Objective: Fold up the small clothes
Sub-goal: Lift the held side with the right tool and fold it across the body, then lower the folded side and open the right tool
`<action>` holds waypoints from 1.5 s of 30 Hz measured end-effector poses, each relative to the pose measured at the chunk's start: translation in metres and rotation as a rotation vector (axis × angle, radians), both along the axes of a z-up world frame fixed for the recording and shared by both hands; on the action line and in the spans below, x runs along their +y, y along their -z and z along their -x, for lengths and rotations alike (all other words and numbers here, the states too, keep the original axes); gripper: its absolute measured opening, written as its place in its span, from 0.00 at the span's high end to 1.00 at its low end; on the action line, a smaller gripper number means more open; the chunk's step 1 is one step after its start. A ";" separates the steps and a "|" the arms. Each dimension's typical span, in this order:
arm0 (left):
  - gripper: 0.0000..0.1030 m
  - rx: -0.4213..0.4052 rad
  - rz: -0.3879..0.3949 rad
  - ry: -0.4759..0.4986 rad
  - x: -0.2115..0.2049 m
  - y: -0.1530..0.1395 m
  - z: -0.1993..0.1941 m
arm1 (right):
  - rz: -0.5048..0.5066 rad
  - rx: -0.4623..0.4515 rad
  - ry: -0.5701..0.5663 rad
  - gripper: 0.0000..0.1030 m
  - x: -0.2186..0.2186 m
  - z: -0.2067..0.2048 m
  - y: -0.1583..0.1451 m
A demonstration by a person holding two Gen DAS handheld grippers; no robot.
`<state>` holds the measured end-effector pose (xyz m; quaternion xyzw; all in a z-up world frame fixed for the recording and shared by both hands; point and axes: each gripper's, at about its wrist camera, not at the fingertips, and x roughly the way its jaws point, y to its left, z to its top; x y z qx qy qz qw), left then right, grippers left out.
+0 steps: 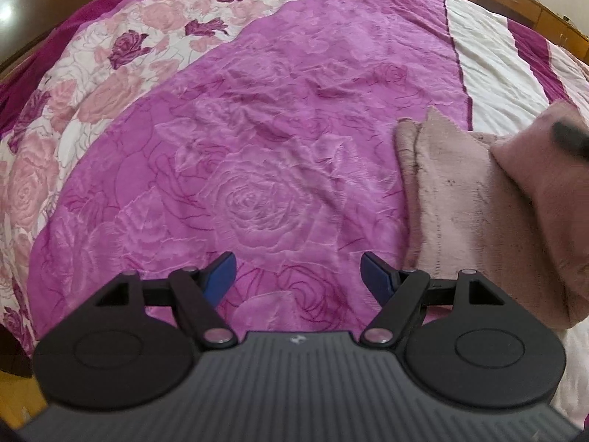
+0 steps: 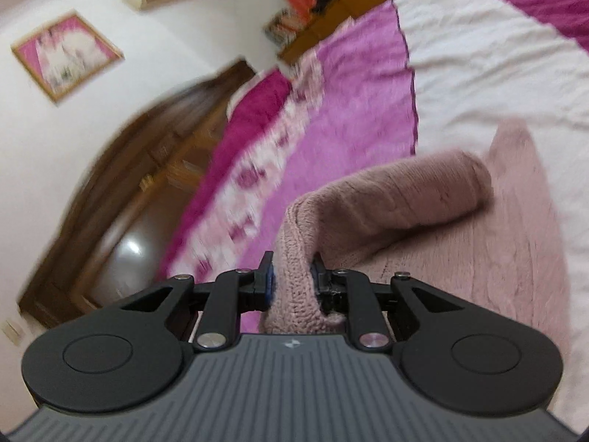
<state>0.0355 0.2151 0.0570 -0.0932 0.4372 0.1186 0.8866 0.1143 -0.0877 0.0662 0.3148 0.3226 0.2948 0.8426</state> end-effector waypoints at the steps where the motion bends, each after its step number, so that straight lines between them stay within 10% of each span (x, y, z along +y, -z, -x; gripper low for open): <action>1: 0.27 0.001 0.003 -0.002 0.002 0.001 0.000 | 0.027 0.013 -0.018 0.80 0.009 0.000 0.008; 14: 0.26 -0.051 0.027 0.013 0.005 -0.004 0.000 | 0.180 -0.003 -0.079 0.56 0.045 0.024 0.028; 30: 0.26 -0.200 0.088 0.159 -0.041 -0.044 -0.026 | 0.248 -0.103 0.095 0.55 -0.045 0.072 -0.016; 45: 0.27 -0.215 0.059 0.332 -0.096 -0.014 -0.079 | 0.294 -0.001 0.261 0.55 -0.091 0.064 0.020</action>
